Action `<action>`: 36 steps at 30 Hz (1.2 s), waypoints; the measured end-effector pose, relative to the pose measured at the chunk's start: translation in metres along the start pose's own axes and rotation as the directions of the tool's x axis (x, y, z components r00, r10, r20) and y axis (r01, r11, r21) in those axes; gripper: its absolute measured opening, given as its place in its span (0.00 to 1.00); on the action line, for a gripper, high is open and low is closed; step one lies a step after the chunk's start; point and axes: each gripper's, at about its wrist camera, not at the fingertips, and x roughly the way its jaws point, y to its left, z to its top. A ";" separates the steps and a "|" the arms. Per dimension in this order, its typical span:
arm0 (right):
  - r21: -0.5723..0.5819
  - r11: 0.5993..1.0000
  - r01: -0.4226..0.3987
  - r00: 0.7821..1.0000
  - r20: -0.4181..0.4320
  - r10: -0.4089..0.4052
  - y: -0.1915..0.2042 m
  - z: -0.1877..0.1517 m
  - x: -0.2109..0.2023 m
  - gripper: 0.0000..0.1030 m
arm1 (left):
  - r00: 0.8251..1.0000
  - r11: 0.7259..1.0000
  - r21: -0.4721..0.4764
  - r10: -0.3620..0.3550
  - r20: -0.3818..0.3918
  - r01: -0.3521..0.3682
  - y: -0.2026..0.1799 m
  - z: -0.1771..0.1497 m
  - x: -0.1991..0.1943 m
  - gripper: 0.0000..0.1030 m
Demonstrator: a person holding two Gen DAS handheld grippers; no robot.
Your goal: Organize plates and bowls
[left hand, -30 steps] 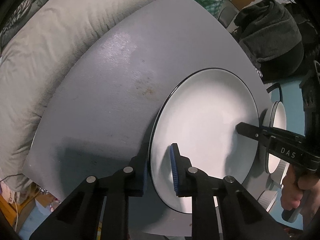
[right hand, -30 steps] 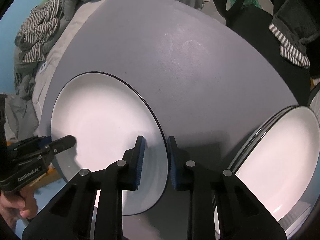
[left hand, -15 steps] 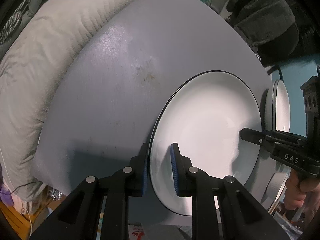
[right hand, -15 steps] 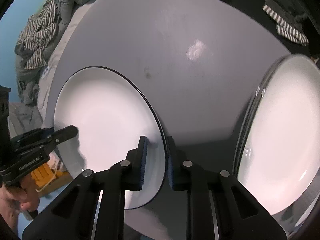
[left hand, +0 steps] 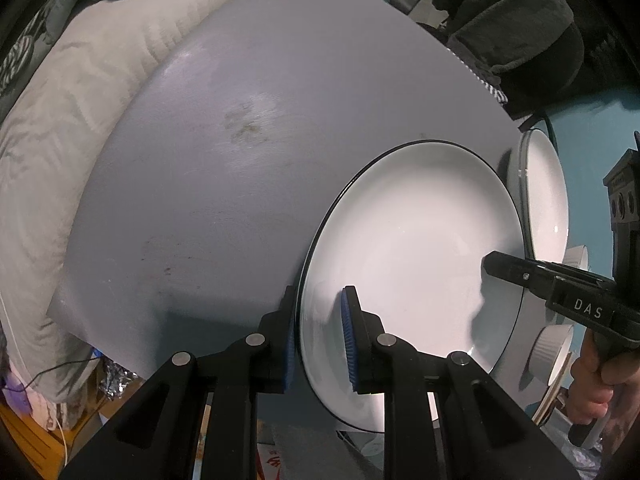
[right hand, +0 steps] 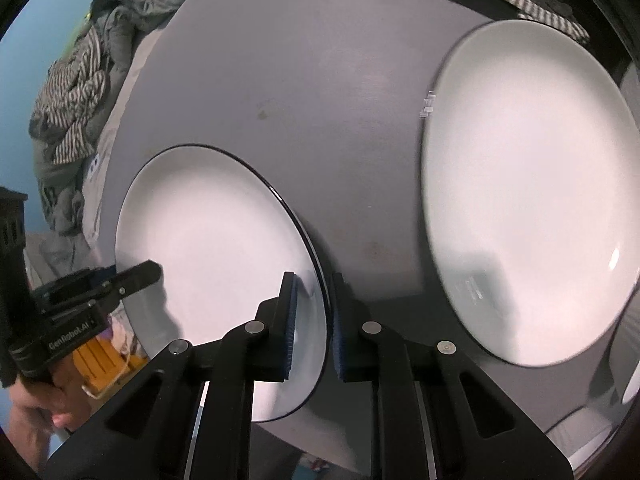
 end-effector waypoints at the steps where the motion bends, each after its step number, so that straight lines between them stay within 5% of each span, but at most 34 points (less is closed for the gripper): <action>1: 0.007 1.000 0.000 1.000 0.005 0.000 0.000 0.001 -0.001 0.15 | 1.000 1.000 0.005 0.000 0.001 0.000 -0.004 0.001 -0.001 0.19; 17: 0.066 0.998 0.009 0.997 0.080 -0.014 -0.026 0.001 -0.042 0.15 | 1.000 0.993 0.118 -0.019 0.015 0.017 -0.063 0.025 -0.022 0.18; 36: 0.207 0.978 0.012 0.990 0.134 -0.041 -0.121 0.012 -0.082 0.15 | 1.000 0.977 0.213 -0.024 -0.009 0.025 -0.163 0.074 0.009 0.18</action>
